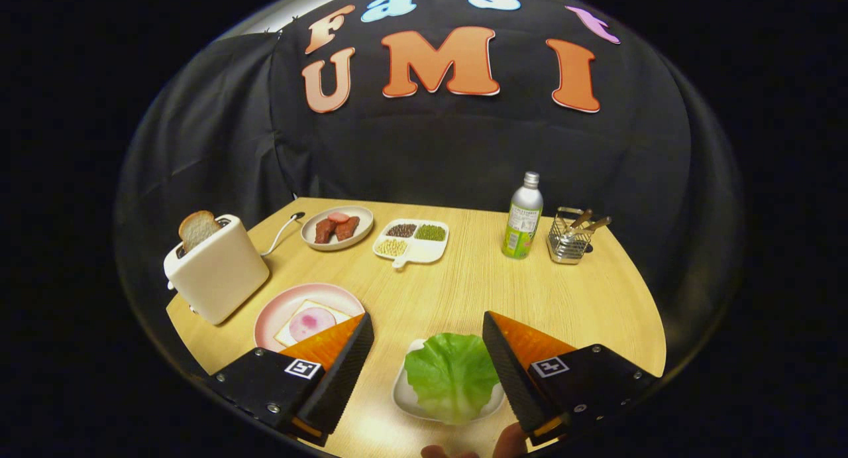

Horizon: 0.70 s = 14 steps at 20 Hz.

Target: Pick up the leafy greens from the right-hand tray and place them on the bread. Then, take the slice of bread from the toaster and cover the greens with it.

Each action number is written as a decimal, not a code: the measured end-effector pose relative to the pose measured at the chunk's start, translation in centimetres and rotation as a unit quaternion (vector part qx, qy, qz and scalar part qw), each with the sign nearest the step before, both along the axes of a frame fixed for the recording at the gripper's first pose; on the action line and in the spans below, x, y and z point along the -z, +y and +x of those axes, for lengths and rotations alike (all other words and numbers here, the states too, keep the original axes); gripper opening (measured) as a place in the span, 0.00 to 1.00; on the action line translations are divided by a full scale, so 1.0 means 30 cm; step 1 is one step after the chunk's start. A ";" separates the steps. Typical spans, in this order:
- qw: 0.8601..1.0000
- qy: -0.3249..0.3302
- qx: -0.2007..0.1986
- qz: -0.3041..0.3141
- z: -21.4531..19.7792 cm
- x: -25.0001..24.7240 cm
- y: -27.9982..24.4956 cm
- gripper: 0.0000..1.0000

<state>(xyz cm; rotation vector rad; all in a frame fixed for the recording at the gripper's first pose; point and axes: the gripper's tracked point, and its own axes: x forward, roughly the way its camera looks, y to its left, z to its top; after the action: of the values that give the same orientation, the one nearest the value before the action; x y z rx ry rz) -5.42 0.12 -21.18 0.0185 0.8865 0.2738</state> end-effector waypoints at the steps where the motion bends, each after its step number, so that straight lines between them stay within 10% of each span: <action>1: 1.000 0.018 -0.003 0.002 -0.015 0.031 -0.005 0.99; 14: 0.986 0.164 -0.021 -0.022 -0.150 0.308 -0.081 0.99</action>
<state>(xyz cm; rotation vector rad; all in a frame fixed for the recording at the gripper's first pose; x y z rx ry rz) -9.91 -2.31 -30.41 0.0044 1.2206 0.2965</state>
